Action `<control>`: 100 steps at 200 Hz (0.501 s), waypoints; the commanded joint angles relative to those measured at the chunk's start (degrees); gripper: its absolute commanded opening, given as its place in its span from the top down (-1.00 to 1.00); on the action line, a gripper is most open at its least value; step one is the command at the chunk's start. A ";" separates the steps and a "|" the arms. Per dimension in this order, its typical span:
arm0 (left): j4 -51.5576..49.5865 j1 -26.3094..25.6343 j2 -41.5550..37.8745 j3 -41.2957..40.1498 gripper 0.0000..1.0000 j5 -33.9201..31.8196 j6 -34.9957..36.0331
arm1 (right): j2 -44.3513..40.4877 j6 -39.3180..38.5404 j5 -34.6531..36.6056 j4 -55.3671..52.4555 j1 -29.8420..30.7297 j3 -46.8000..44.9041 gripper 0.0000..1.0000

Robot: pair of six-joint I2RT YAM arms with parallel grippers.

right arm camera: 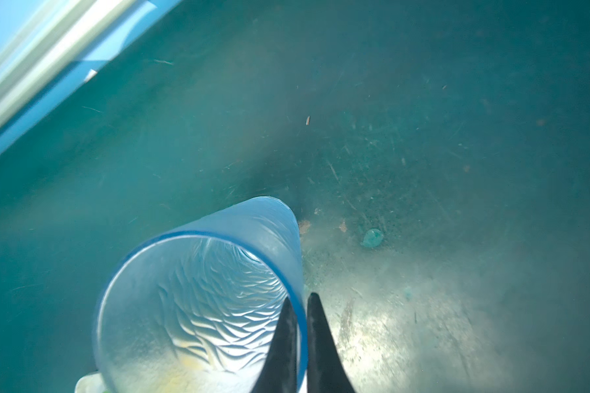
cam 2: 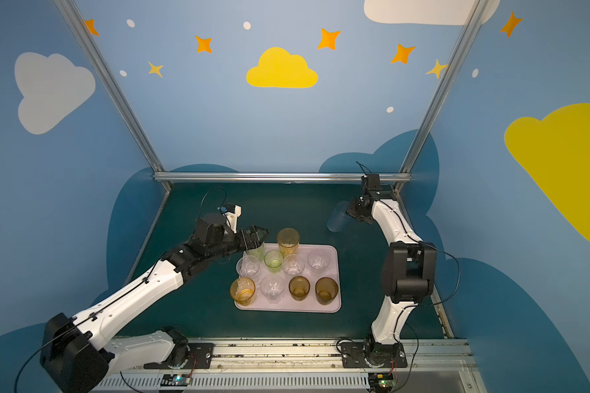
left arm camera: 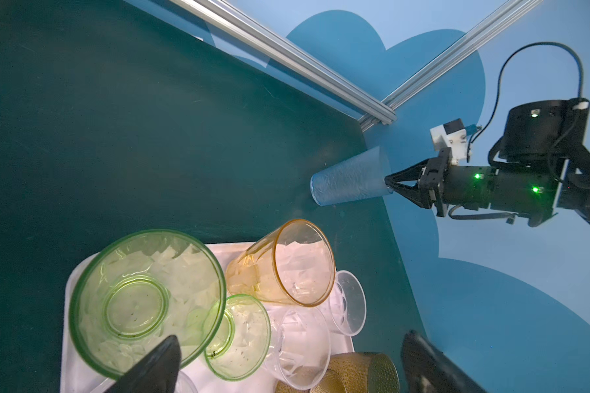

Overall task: Place the glasses into the tray
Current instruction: Pick up the glass from the top-right of the table.

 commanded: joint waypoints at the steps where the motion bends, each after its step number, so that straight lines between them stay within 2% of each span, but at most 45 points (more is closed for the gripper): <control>1: -0.17 -0.20 -1.47 -0.80 -1.00 -1.81 0.66 | -5.07 -0.82 0.76 -0.85 0.85 -0.78 1.00; 50: -0.50 -0.22 -2.03 -1.02 -1.00 -2.08 0.40 | -12.89 -2.23 2.10 -3.13 3.75 -2.90 1.00; 100: -0.10 -0.19 -4.68 -3.22 -1.00 -3.72 -0.80 | -19.13 -4.50 3.83 -4.59 9.22 -7.79 1.00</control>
